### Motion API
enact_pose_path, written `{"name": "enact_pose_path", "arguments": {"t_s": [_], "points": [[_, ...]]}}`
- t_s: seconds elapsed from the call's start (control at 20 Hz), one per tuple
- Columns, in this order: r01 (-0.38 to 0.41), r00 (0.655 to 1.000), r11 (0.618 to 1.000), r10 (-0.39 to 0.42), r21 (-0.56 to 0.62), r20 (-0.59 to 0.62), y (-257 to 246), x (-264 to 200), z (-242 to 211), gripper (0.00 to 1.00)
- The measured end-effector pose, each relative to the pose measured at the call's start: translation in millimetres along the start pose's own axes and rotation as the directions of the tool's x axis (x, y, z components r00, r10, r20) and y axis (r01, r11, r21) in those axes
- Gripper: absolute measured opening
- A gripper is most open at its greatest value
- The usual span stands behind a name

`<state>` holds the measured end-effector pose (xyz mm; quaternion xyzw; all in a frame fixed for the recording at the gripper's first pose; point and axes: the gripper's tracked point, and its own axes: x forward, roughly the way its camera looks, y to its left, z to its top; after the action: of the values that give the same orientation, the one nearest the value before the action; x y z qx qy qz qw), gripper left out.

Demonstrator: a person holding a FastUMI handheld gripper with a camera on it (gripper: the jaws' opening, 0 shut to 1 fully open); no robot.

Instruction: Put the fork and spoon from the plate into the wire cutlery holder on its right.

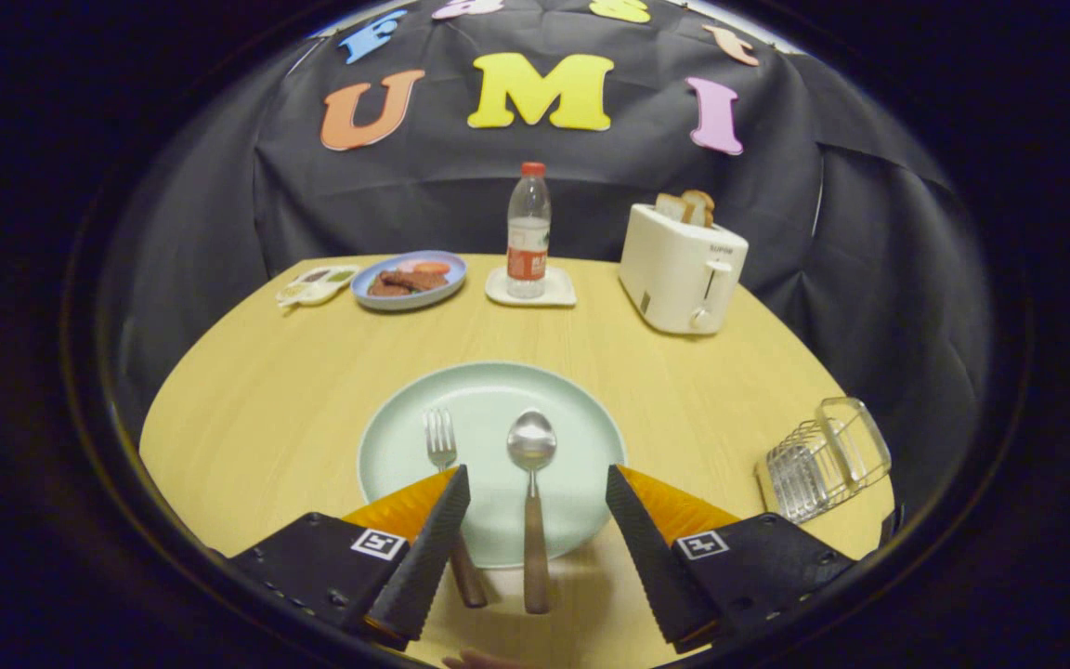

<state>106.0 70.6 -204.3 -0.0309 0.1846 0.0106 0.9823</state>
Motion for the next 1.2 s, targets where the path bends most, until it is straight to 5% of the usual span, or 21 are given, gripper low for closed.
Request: {"name": "enact_pose_path", "arguments": {"t_s": [0.15, 0.35, 0.75, 1.2], "points": [[-0.028, 0.996, 0.999, 0.03, 0.034, -0.083, 3, 15, -16, 0.85], [-0.025, 0.99, 0.998, 0.033, 0.064, -0.136, -2, 21, -20, 0.48], [-0.061, 0.97, 0.997, 0.069, 0.042, -0.233, -5, 8, -27, 0.07], [-0.179, 0.962, 0.984, 0.177, 0.008, -0.208, -23, -50, 7, 0.07]]}}
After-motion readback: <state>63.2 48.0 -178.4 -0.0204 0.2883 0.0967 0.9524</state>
